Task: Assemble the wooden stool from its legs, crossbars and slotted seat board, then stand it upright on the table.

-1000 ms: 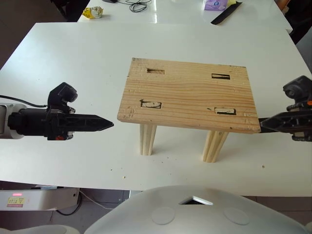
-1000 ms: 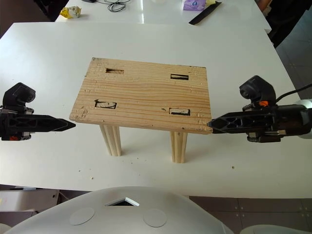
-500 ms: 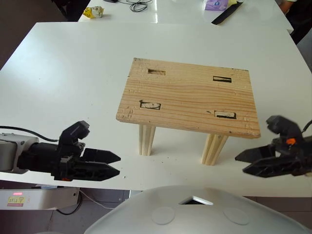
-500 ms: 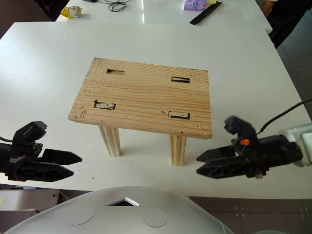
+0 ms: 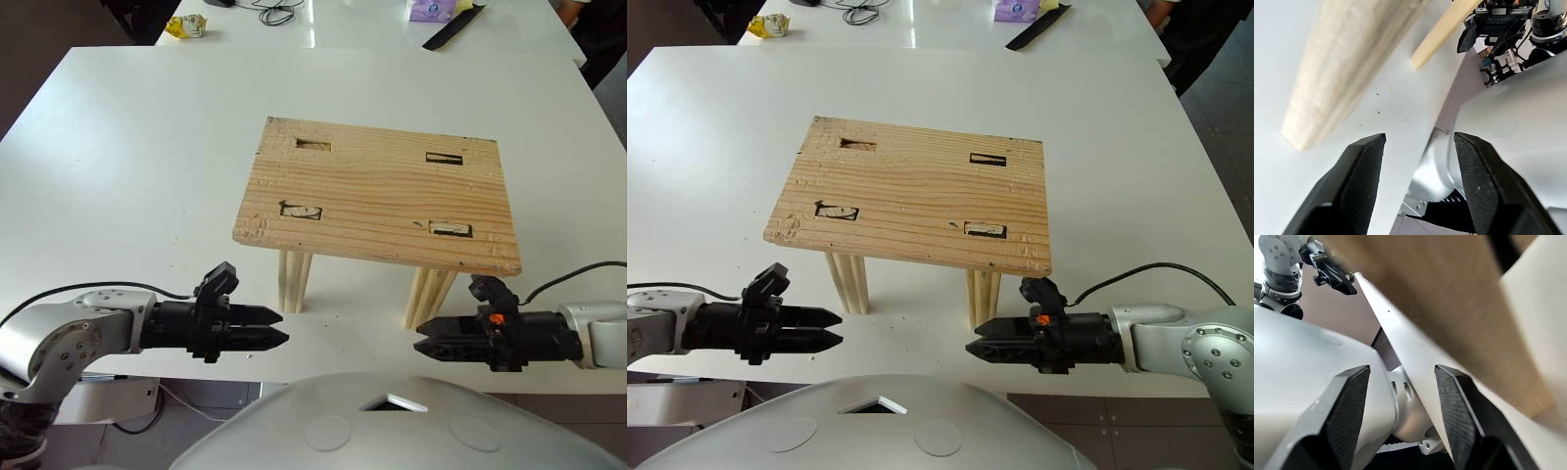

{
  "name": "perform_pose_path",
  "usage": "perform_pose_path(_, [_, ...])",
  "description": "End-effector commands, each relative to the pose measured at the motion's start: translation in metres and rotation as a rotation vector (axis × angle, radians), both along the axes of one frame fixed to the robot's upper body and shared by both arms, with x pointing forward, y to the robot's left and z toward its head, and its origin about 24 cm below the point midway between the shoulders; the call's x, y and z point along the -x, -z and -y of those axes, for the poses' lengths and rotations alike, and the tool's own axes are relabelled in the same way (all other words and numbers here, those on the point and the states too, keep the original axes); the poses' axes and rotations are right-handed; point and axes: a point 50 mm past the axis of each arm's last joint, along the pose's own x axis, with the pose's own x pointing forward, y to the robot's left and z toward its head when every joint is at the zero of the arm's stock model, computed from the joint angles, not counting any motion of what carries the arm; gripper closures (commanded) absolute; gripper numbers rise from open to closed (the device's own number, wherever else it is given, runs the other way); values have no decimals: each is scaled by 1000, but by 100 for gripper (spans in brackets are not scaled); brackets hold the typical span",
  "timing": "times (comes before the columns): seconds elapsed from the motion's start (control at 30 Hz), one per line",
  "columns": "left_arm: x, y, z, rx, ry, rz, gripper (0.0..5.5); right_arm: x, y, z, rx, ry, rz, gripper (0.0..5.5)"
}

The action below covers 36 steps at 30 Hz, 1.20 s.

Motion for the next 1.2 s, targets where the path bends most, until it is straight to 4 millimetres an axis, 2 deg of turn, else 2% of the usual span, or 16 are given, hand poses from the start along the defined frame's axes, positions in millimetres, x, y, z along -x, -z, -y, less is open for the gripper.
perform_pose_path(0.03, [-12,14,7,-49,-66,73,365,-20,9,2,50,57,78,368])
perform_pose_path(0.13, [-21,19,13,-52,-110,112,415,-32,11,-2,45,64,126,417])
perform_pose_path(0.2, [-35,21,19,-46,-138,152,450,-41,13,-5,44,70,161,450])
perform_pose_path(0.4, [-65,14,39,6,-154,223,547,-76,14,-11,45,69,251,546])
perform_pose_path(0.6, [-88,15,49,21,-186,259,549,-114,18,-17,85,32,336,549])
perform_pose_path(0.83, [-121,19,48,12,-272,309,549,-150,17,-19,107,45,418,549])
perform_pose_path(0.93, [-128,21,44,11,-300,321,549,-152,14,-19,92,42,434,549])
perform_pose_path(1.03, [-126,21,36,14,-308,336,549,-144,15,-13,113,32,455,549])
perform_pose_path(1.2, [-112,7,6,-49,-396,452,549,-105,19,13,233,68,493,549])
